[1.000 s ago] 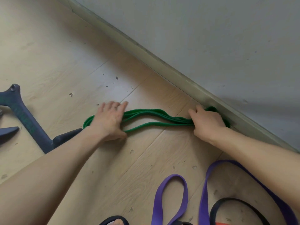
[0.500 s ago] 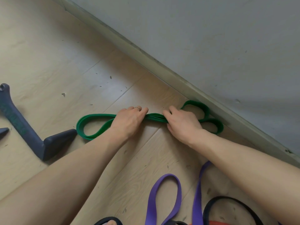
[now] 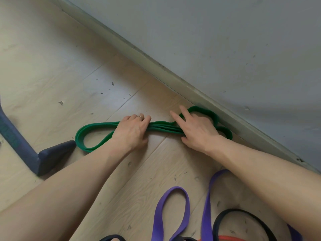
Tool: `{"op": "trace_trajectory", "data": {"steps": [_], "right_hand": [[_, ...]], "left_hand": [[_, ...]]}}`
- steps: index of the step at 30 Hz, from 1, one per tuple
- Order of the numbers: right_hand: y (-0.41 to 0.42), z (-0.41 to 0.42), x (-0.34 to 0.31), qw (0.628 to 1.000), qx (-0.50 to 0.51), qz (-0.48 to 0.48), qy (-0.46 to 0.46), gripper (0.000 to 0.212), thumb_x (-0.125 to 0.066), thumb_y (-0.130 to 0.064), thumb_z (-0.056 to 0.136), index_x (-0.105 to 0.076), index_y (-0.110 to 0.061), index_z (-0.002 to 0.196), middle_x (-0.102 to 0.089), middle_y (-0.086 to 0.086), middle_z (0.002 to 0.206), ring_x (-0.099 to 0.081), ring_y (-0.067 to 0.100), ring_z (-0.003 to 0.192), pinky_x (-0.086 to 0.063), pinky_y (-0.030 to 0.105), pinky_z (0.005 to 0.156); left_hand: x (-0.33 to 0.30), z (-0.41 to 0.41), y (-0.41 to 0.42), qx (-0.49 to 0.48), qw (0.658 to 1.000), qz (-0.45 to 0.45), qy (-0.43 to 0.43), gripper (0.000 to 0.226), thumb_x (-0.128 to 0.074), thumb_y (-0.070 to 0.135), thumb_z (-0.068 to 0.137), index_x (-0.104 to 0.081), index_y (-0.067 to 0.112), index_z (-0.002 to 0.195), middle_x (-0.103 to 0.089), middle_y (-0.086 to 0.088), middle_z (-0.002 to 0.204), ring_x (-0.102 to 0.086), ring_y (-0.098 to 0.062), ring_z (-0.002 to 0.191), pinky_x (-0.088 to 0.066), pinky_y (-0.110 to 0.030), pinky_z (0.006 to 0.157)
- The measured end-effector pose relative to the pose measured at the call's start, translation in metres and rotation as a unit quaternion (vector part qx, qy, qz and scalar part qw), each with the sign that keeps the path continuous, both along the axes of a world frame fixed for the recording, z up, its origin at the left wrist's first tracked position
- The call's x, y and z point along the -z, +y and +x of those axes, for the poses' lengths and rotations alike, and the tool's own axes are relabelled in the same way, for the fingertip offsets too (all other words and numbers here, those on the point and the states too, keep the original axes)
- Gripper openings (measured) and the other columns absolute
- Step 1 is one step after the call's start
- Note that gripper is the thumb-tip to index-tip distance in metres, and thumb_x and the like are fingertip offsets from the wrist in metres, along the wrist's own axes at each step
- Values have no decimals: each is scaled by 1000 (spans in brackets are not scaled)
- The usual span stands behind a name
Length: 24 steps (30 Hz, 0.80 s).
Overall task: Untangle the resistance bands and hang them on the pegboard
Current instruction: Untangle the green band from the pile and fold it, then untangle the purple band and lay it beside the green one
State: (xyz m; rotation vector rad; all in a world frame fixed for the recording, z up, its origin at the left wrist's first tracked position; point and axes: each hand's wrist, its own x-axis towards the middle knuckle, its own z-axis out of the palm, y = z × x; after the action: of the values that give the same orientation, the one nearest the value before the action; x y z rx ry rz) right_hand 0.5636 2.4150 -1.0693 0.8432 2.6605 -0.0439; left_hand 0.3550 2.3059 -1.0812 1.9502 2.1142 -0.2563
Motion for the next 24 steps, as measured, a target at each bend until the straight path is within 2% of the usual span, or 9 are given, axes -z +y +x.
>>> {"op": "trace_trajectory", "data": {"steps": [2,4,7,10,12,15,18,20,24], "right_hand": [[-4,0,0,1000,-6,7,14,92,-65,-32,95,-3,-25,162,-8,18,167,-59,28,101,-39,32,54],[-10,0,0,999,2,18,42,88,-65,-32,94,-9,-24,161,-15,19,164,-59,28,97,-36,33,54],[-23,11,-4,993,18,33,111,70,-67,-29,90,-32,-17,150,-40,16,144,-60,28,88,-35,33,55],[-42,33,-9,974,96,32,204,40,-68,-27,89,-52,-11,122,-52,12,112,-58,29,75,-30,32,53],[-58,54,-10,959,175,-2,221,28,-62,-26,93,-52,-12,115,-54,11,108,-59,32,77,-34,34,55],[-88,94,-5,959,231,-31,160,28,-56,-20,96,-51,-14,123,-53,10,117,-61,33,93,-41,37,64],[-119,130,-2,961,250,-82,82,43,-53,-13,97,-49,-19,139,-48,9,134,-51,32,118,-46,42,86],[-133,143,-4,972,204,-98,58,46,-53,-13,95,-51,-22,141,-46,8,142,-44,31,125,-42,42,96],[-141,156,-19,991,119,-54,-23,34,-55,-13,94,-57,-20,128,-55,8,130,-45,30,125,-37,39,99]], "left_hand": [[-2,2,2,3,1000,4,2,56,-61,42,88,-43,18,136,-58,-6,126,-57,-29,117,-42,-38,103],[-4,7,3,9,1000,11,-1,62,-63,43,87,-40,17,139,-58,-7,129,-56,-29,119,-41,-39,107],[-12,23,2,41,998,46,18,71,-67,42,84,-38,16,143,-54,-9,133,-54,-31,123,-40,-41,109],[-23,52,-7,103,990,86,40,70,-73,37,76,-46,12,136,-55,-12,125,-55,-32,113,-44,-41,98],[-26,78,-17,163,981,107,22,62,-75,34,70,-55,10,123,-58,-13,116,-56,-33,102,-46,-42,88],[-24,120,-41,240,967,73,-45,49,-72,37,75,-56,13,115,-57,-12,114,-55,-32,101,-46,-42,86],[-20,150,-65,238,967,-39,-85,54,-64,40,84,-50,15,130,-51,-11,130,-51,-31,114,-40,-40,94],[-22,163,-72,232,966,-82,-77,59,-61,39,85,-46,16,137,-48,-11,138,-49,-31,121,-39,-39,97],[-44,181,-73,223,956,-184,-53,68,-61,48,88,-40,19,146,-47,-10,144,-46,-30,131,-40,-38,106]]}}
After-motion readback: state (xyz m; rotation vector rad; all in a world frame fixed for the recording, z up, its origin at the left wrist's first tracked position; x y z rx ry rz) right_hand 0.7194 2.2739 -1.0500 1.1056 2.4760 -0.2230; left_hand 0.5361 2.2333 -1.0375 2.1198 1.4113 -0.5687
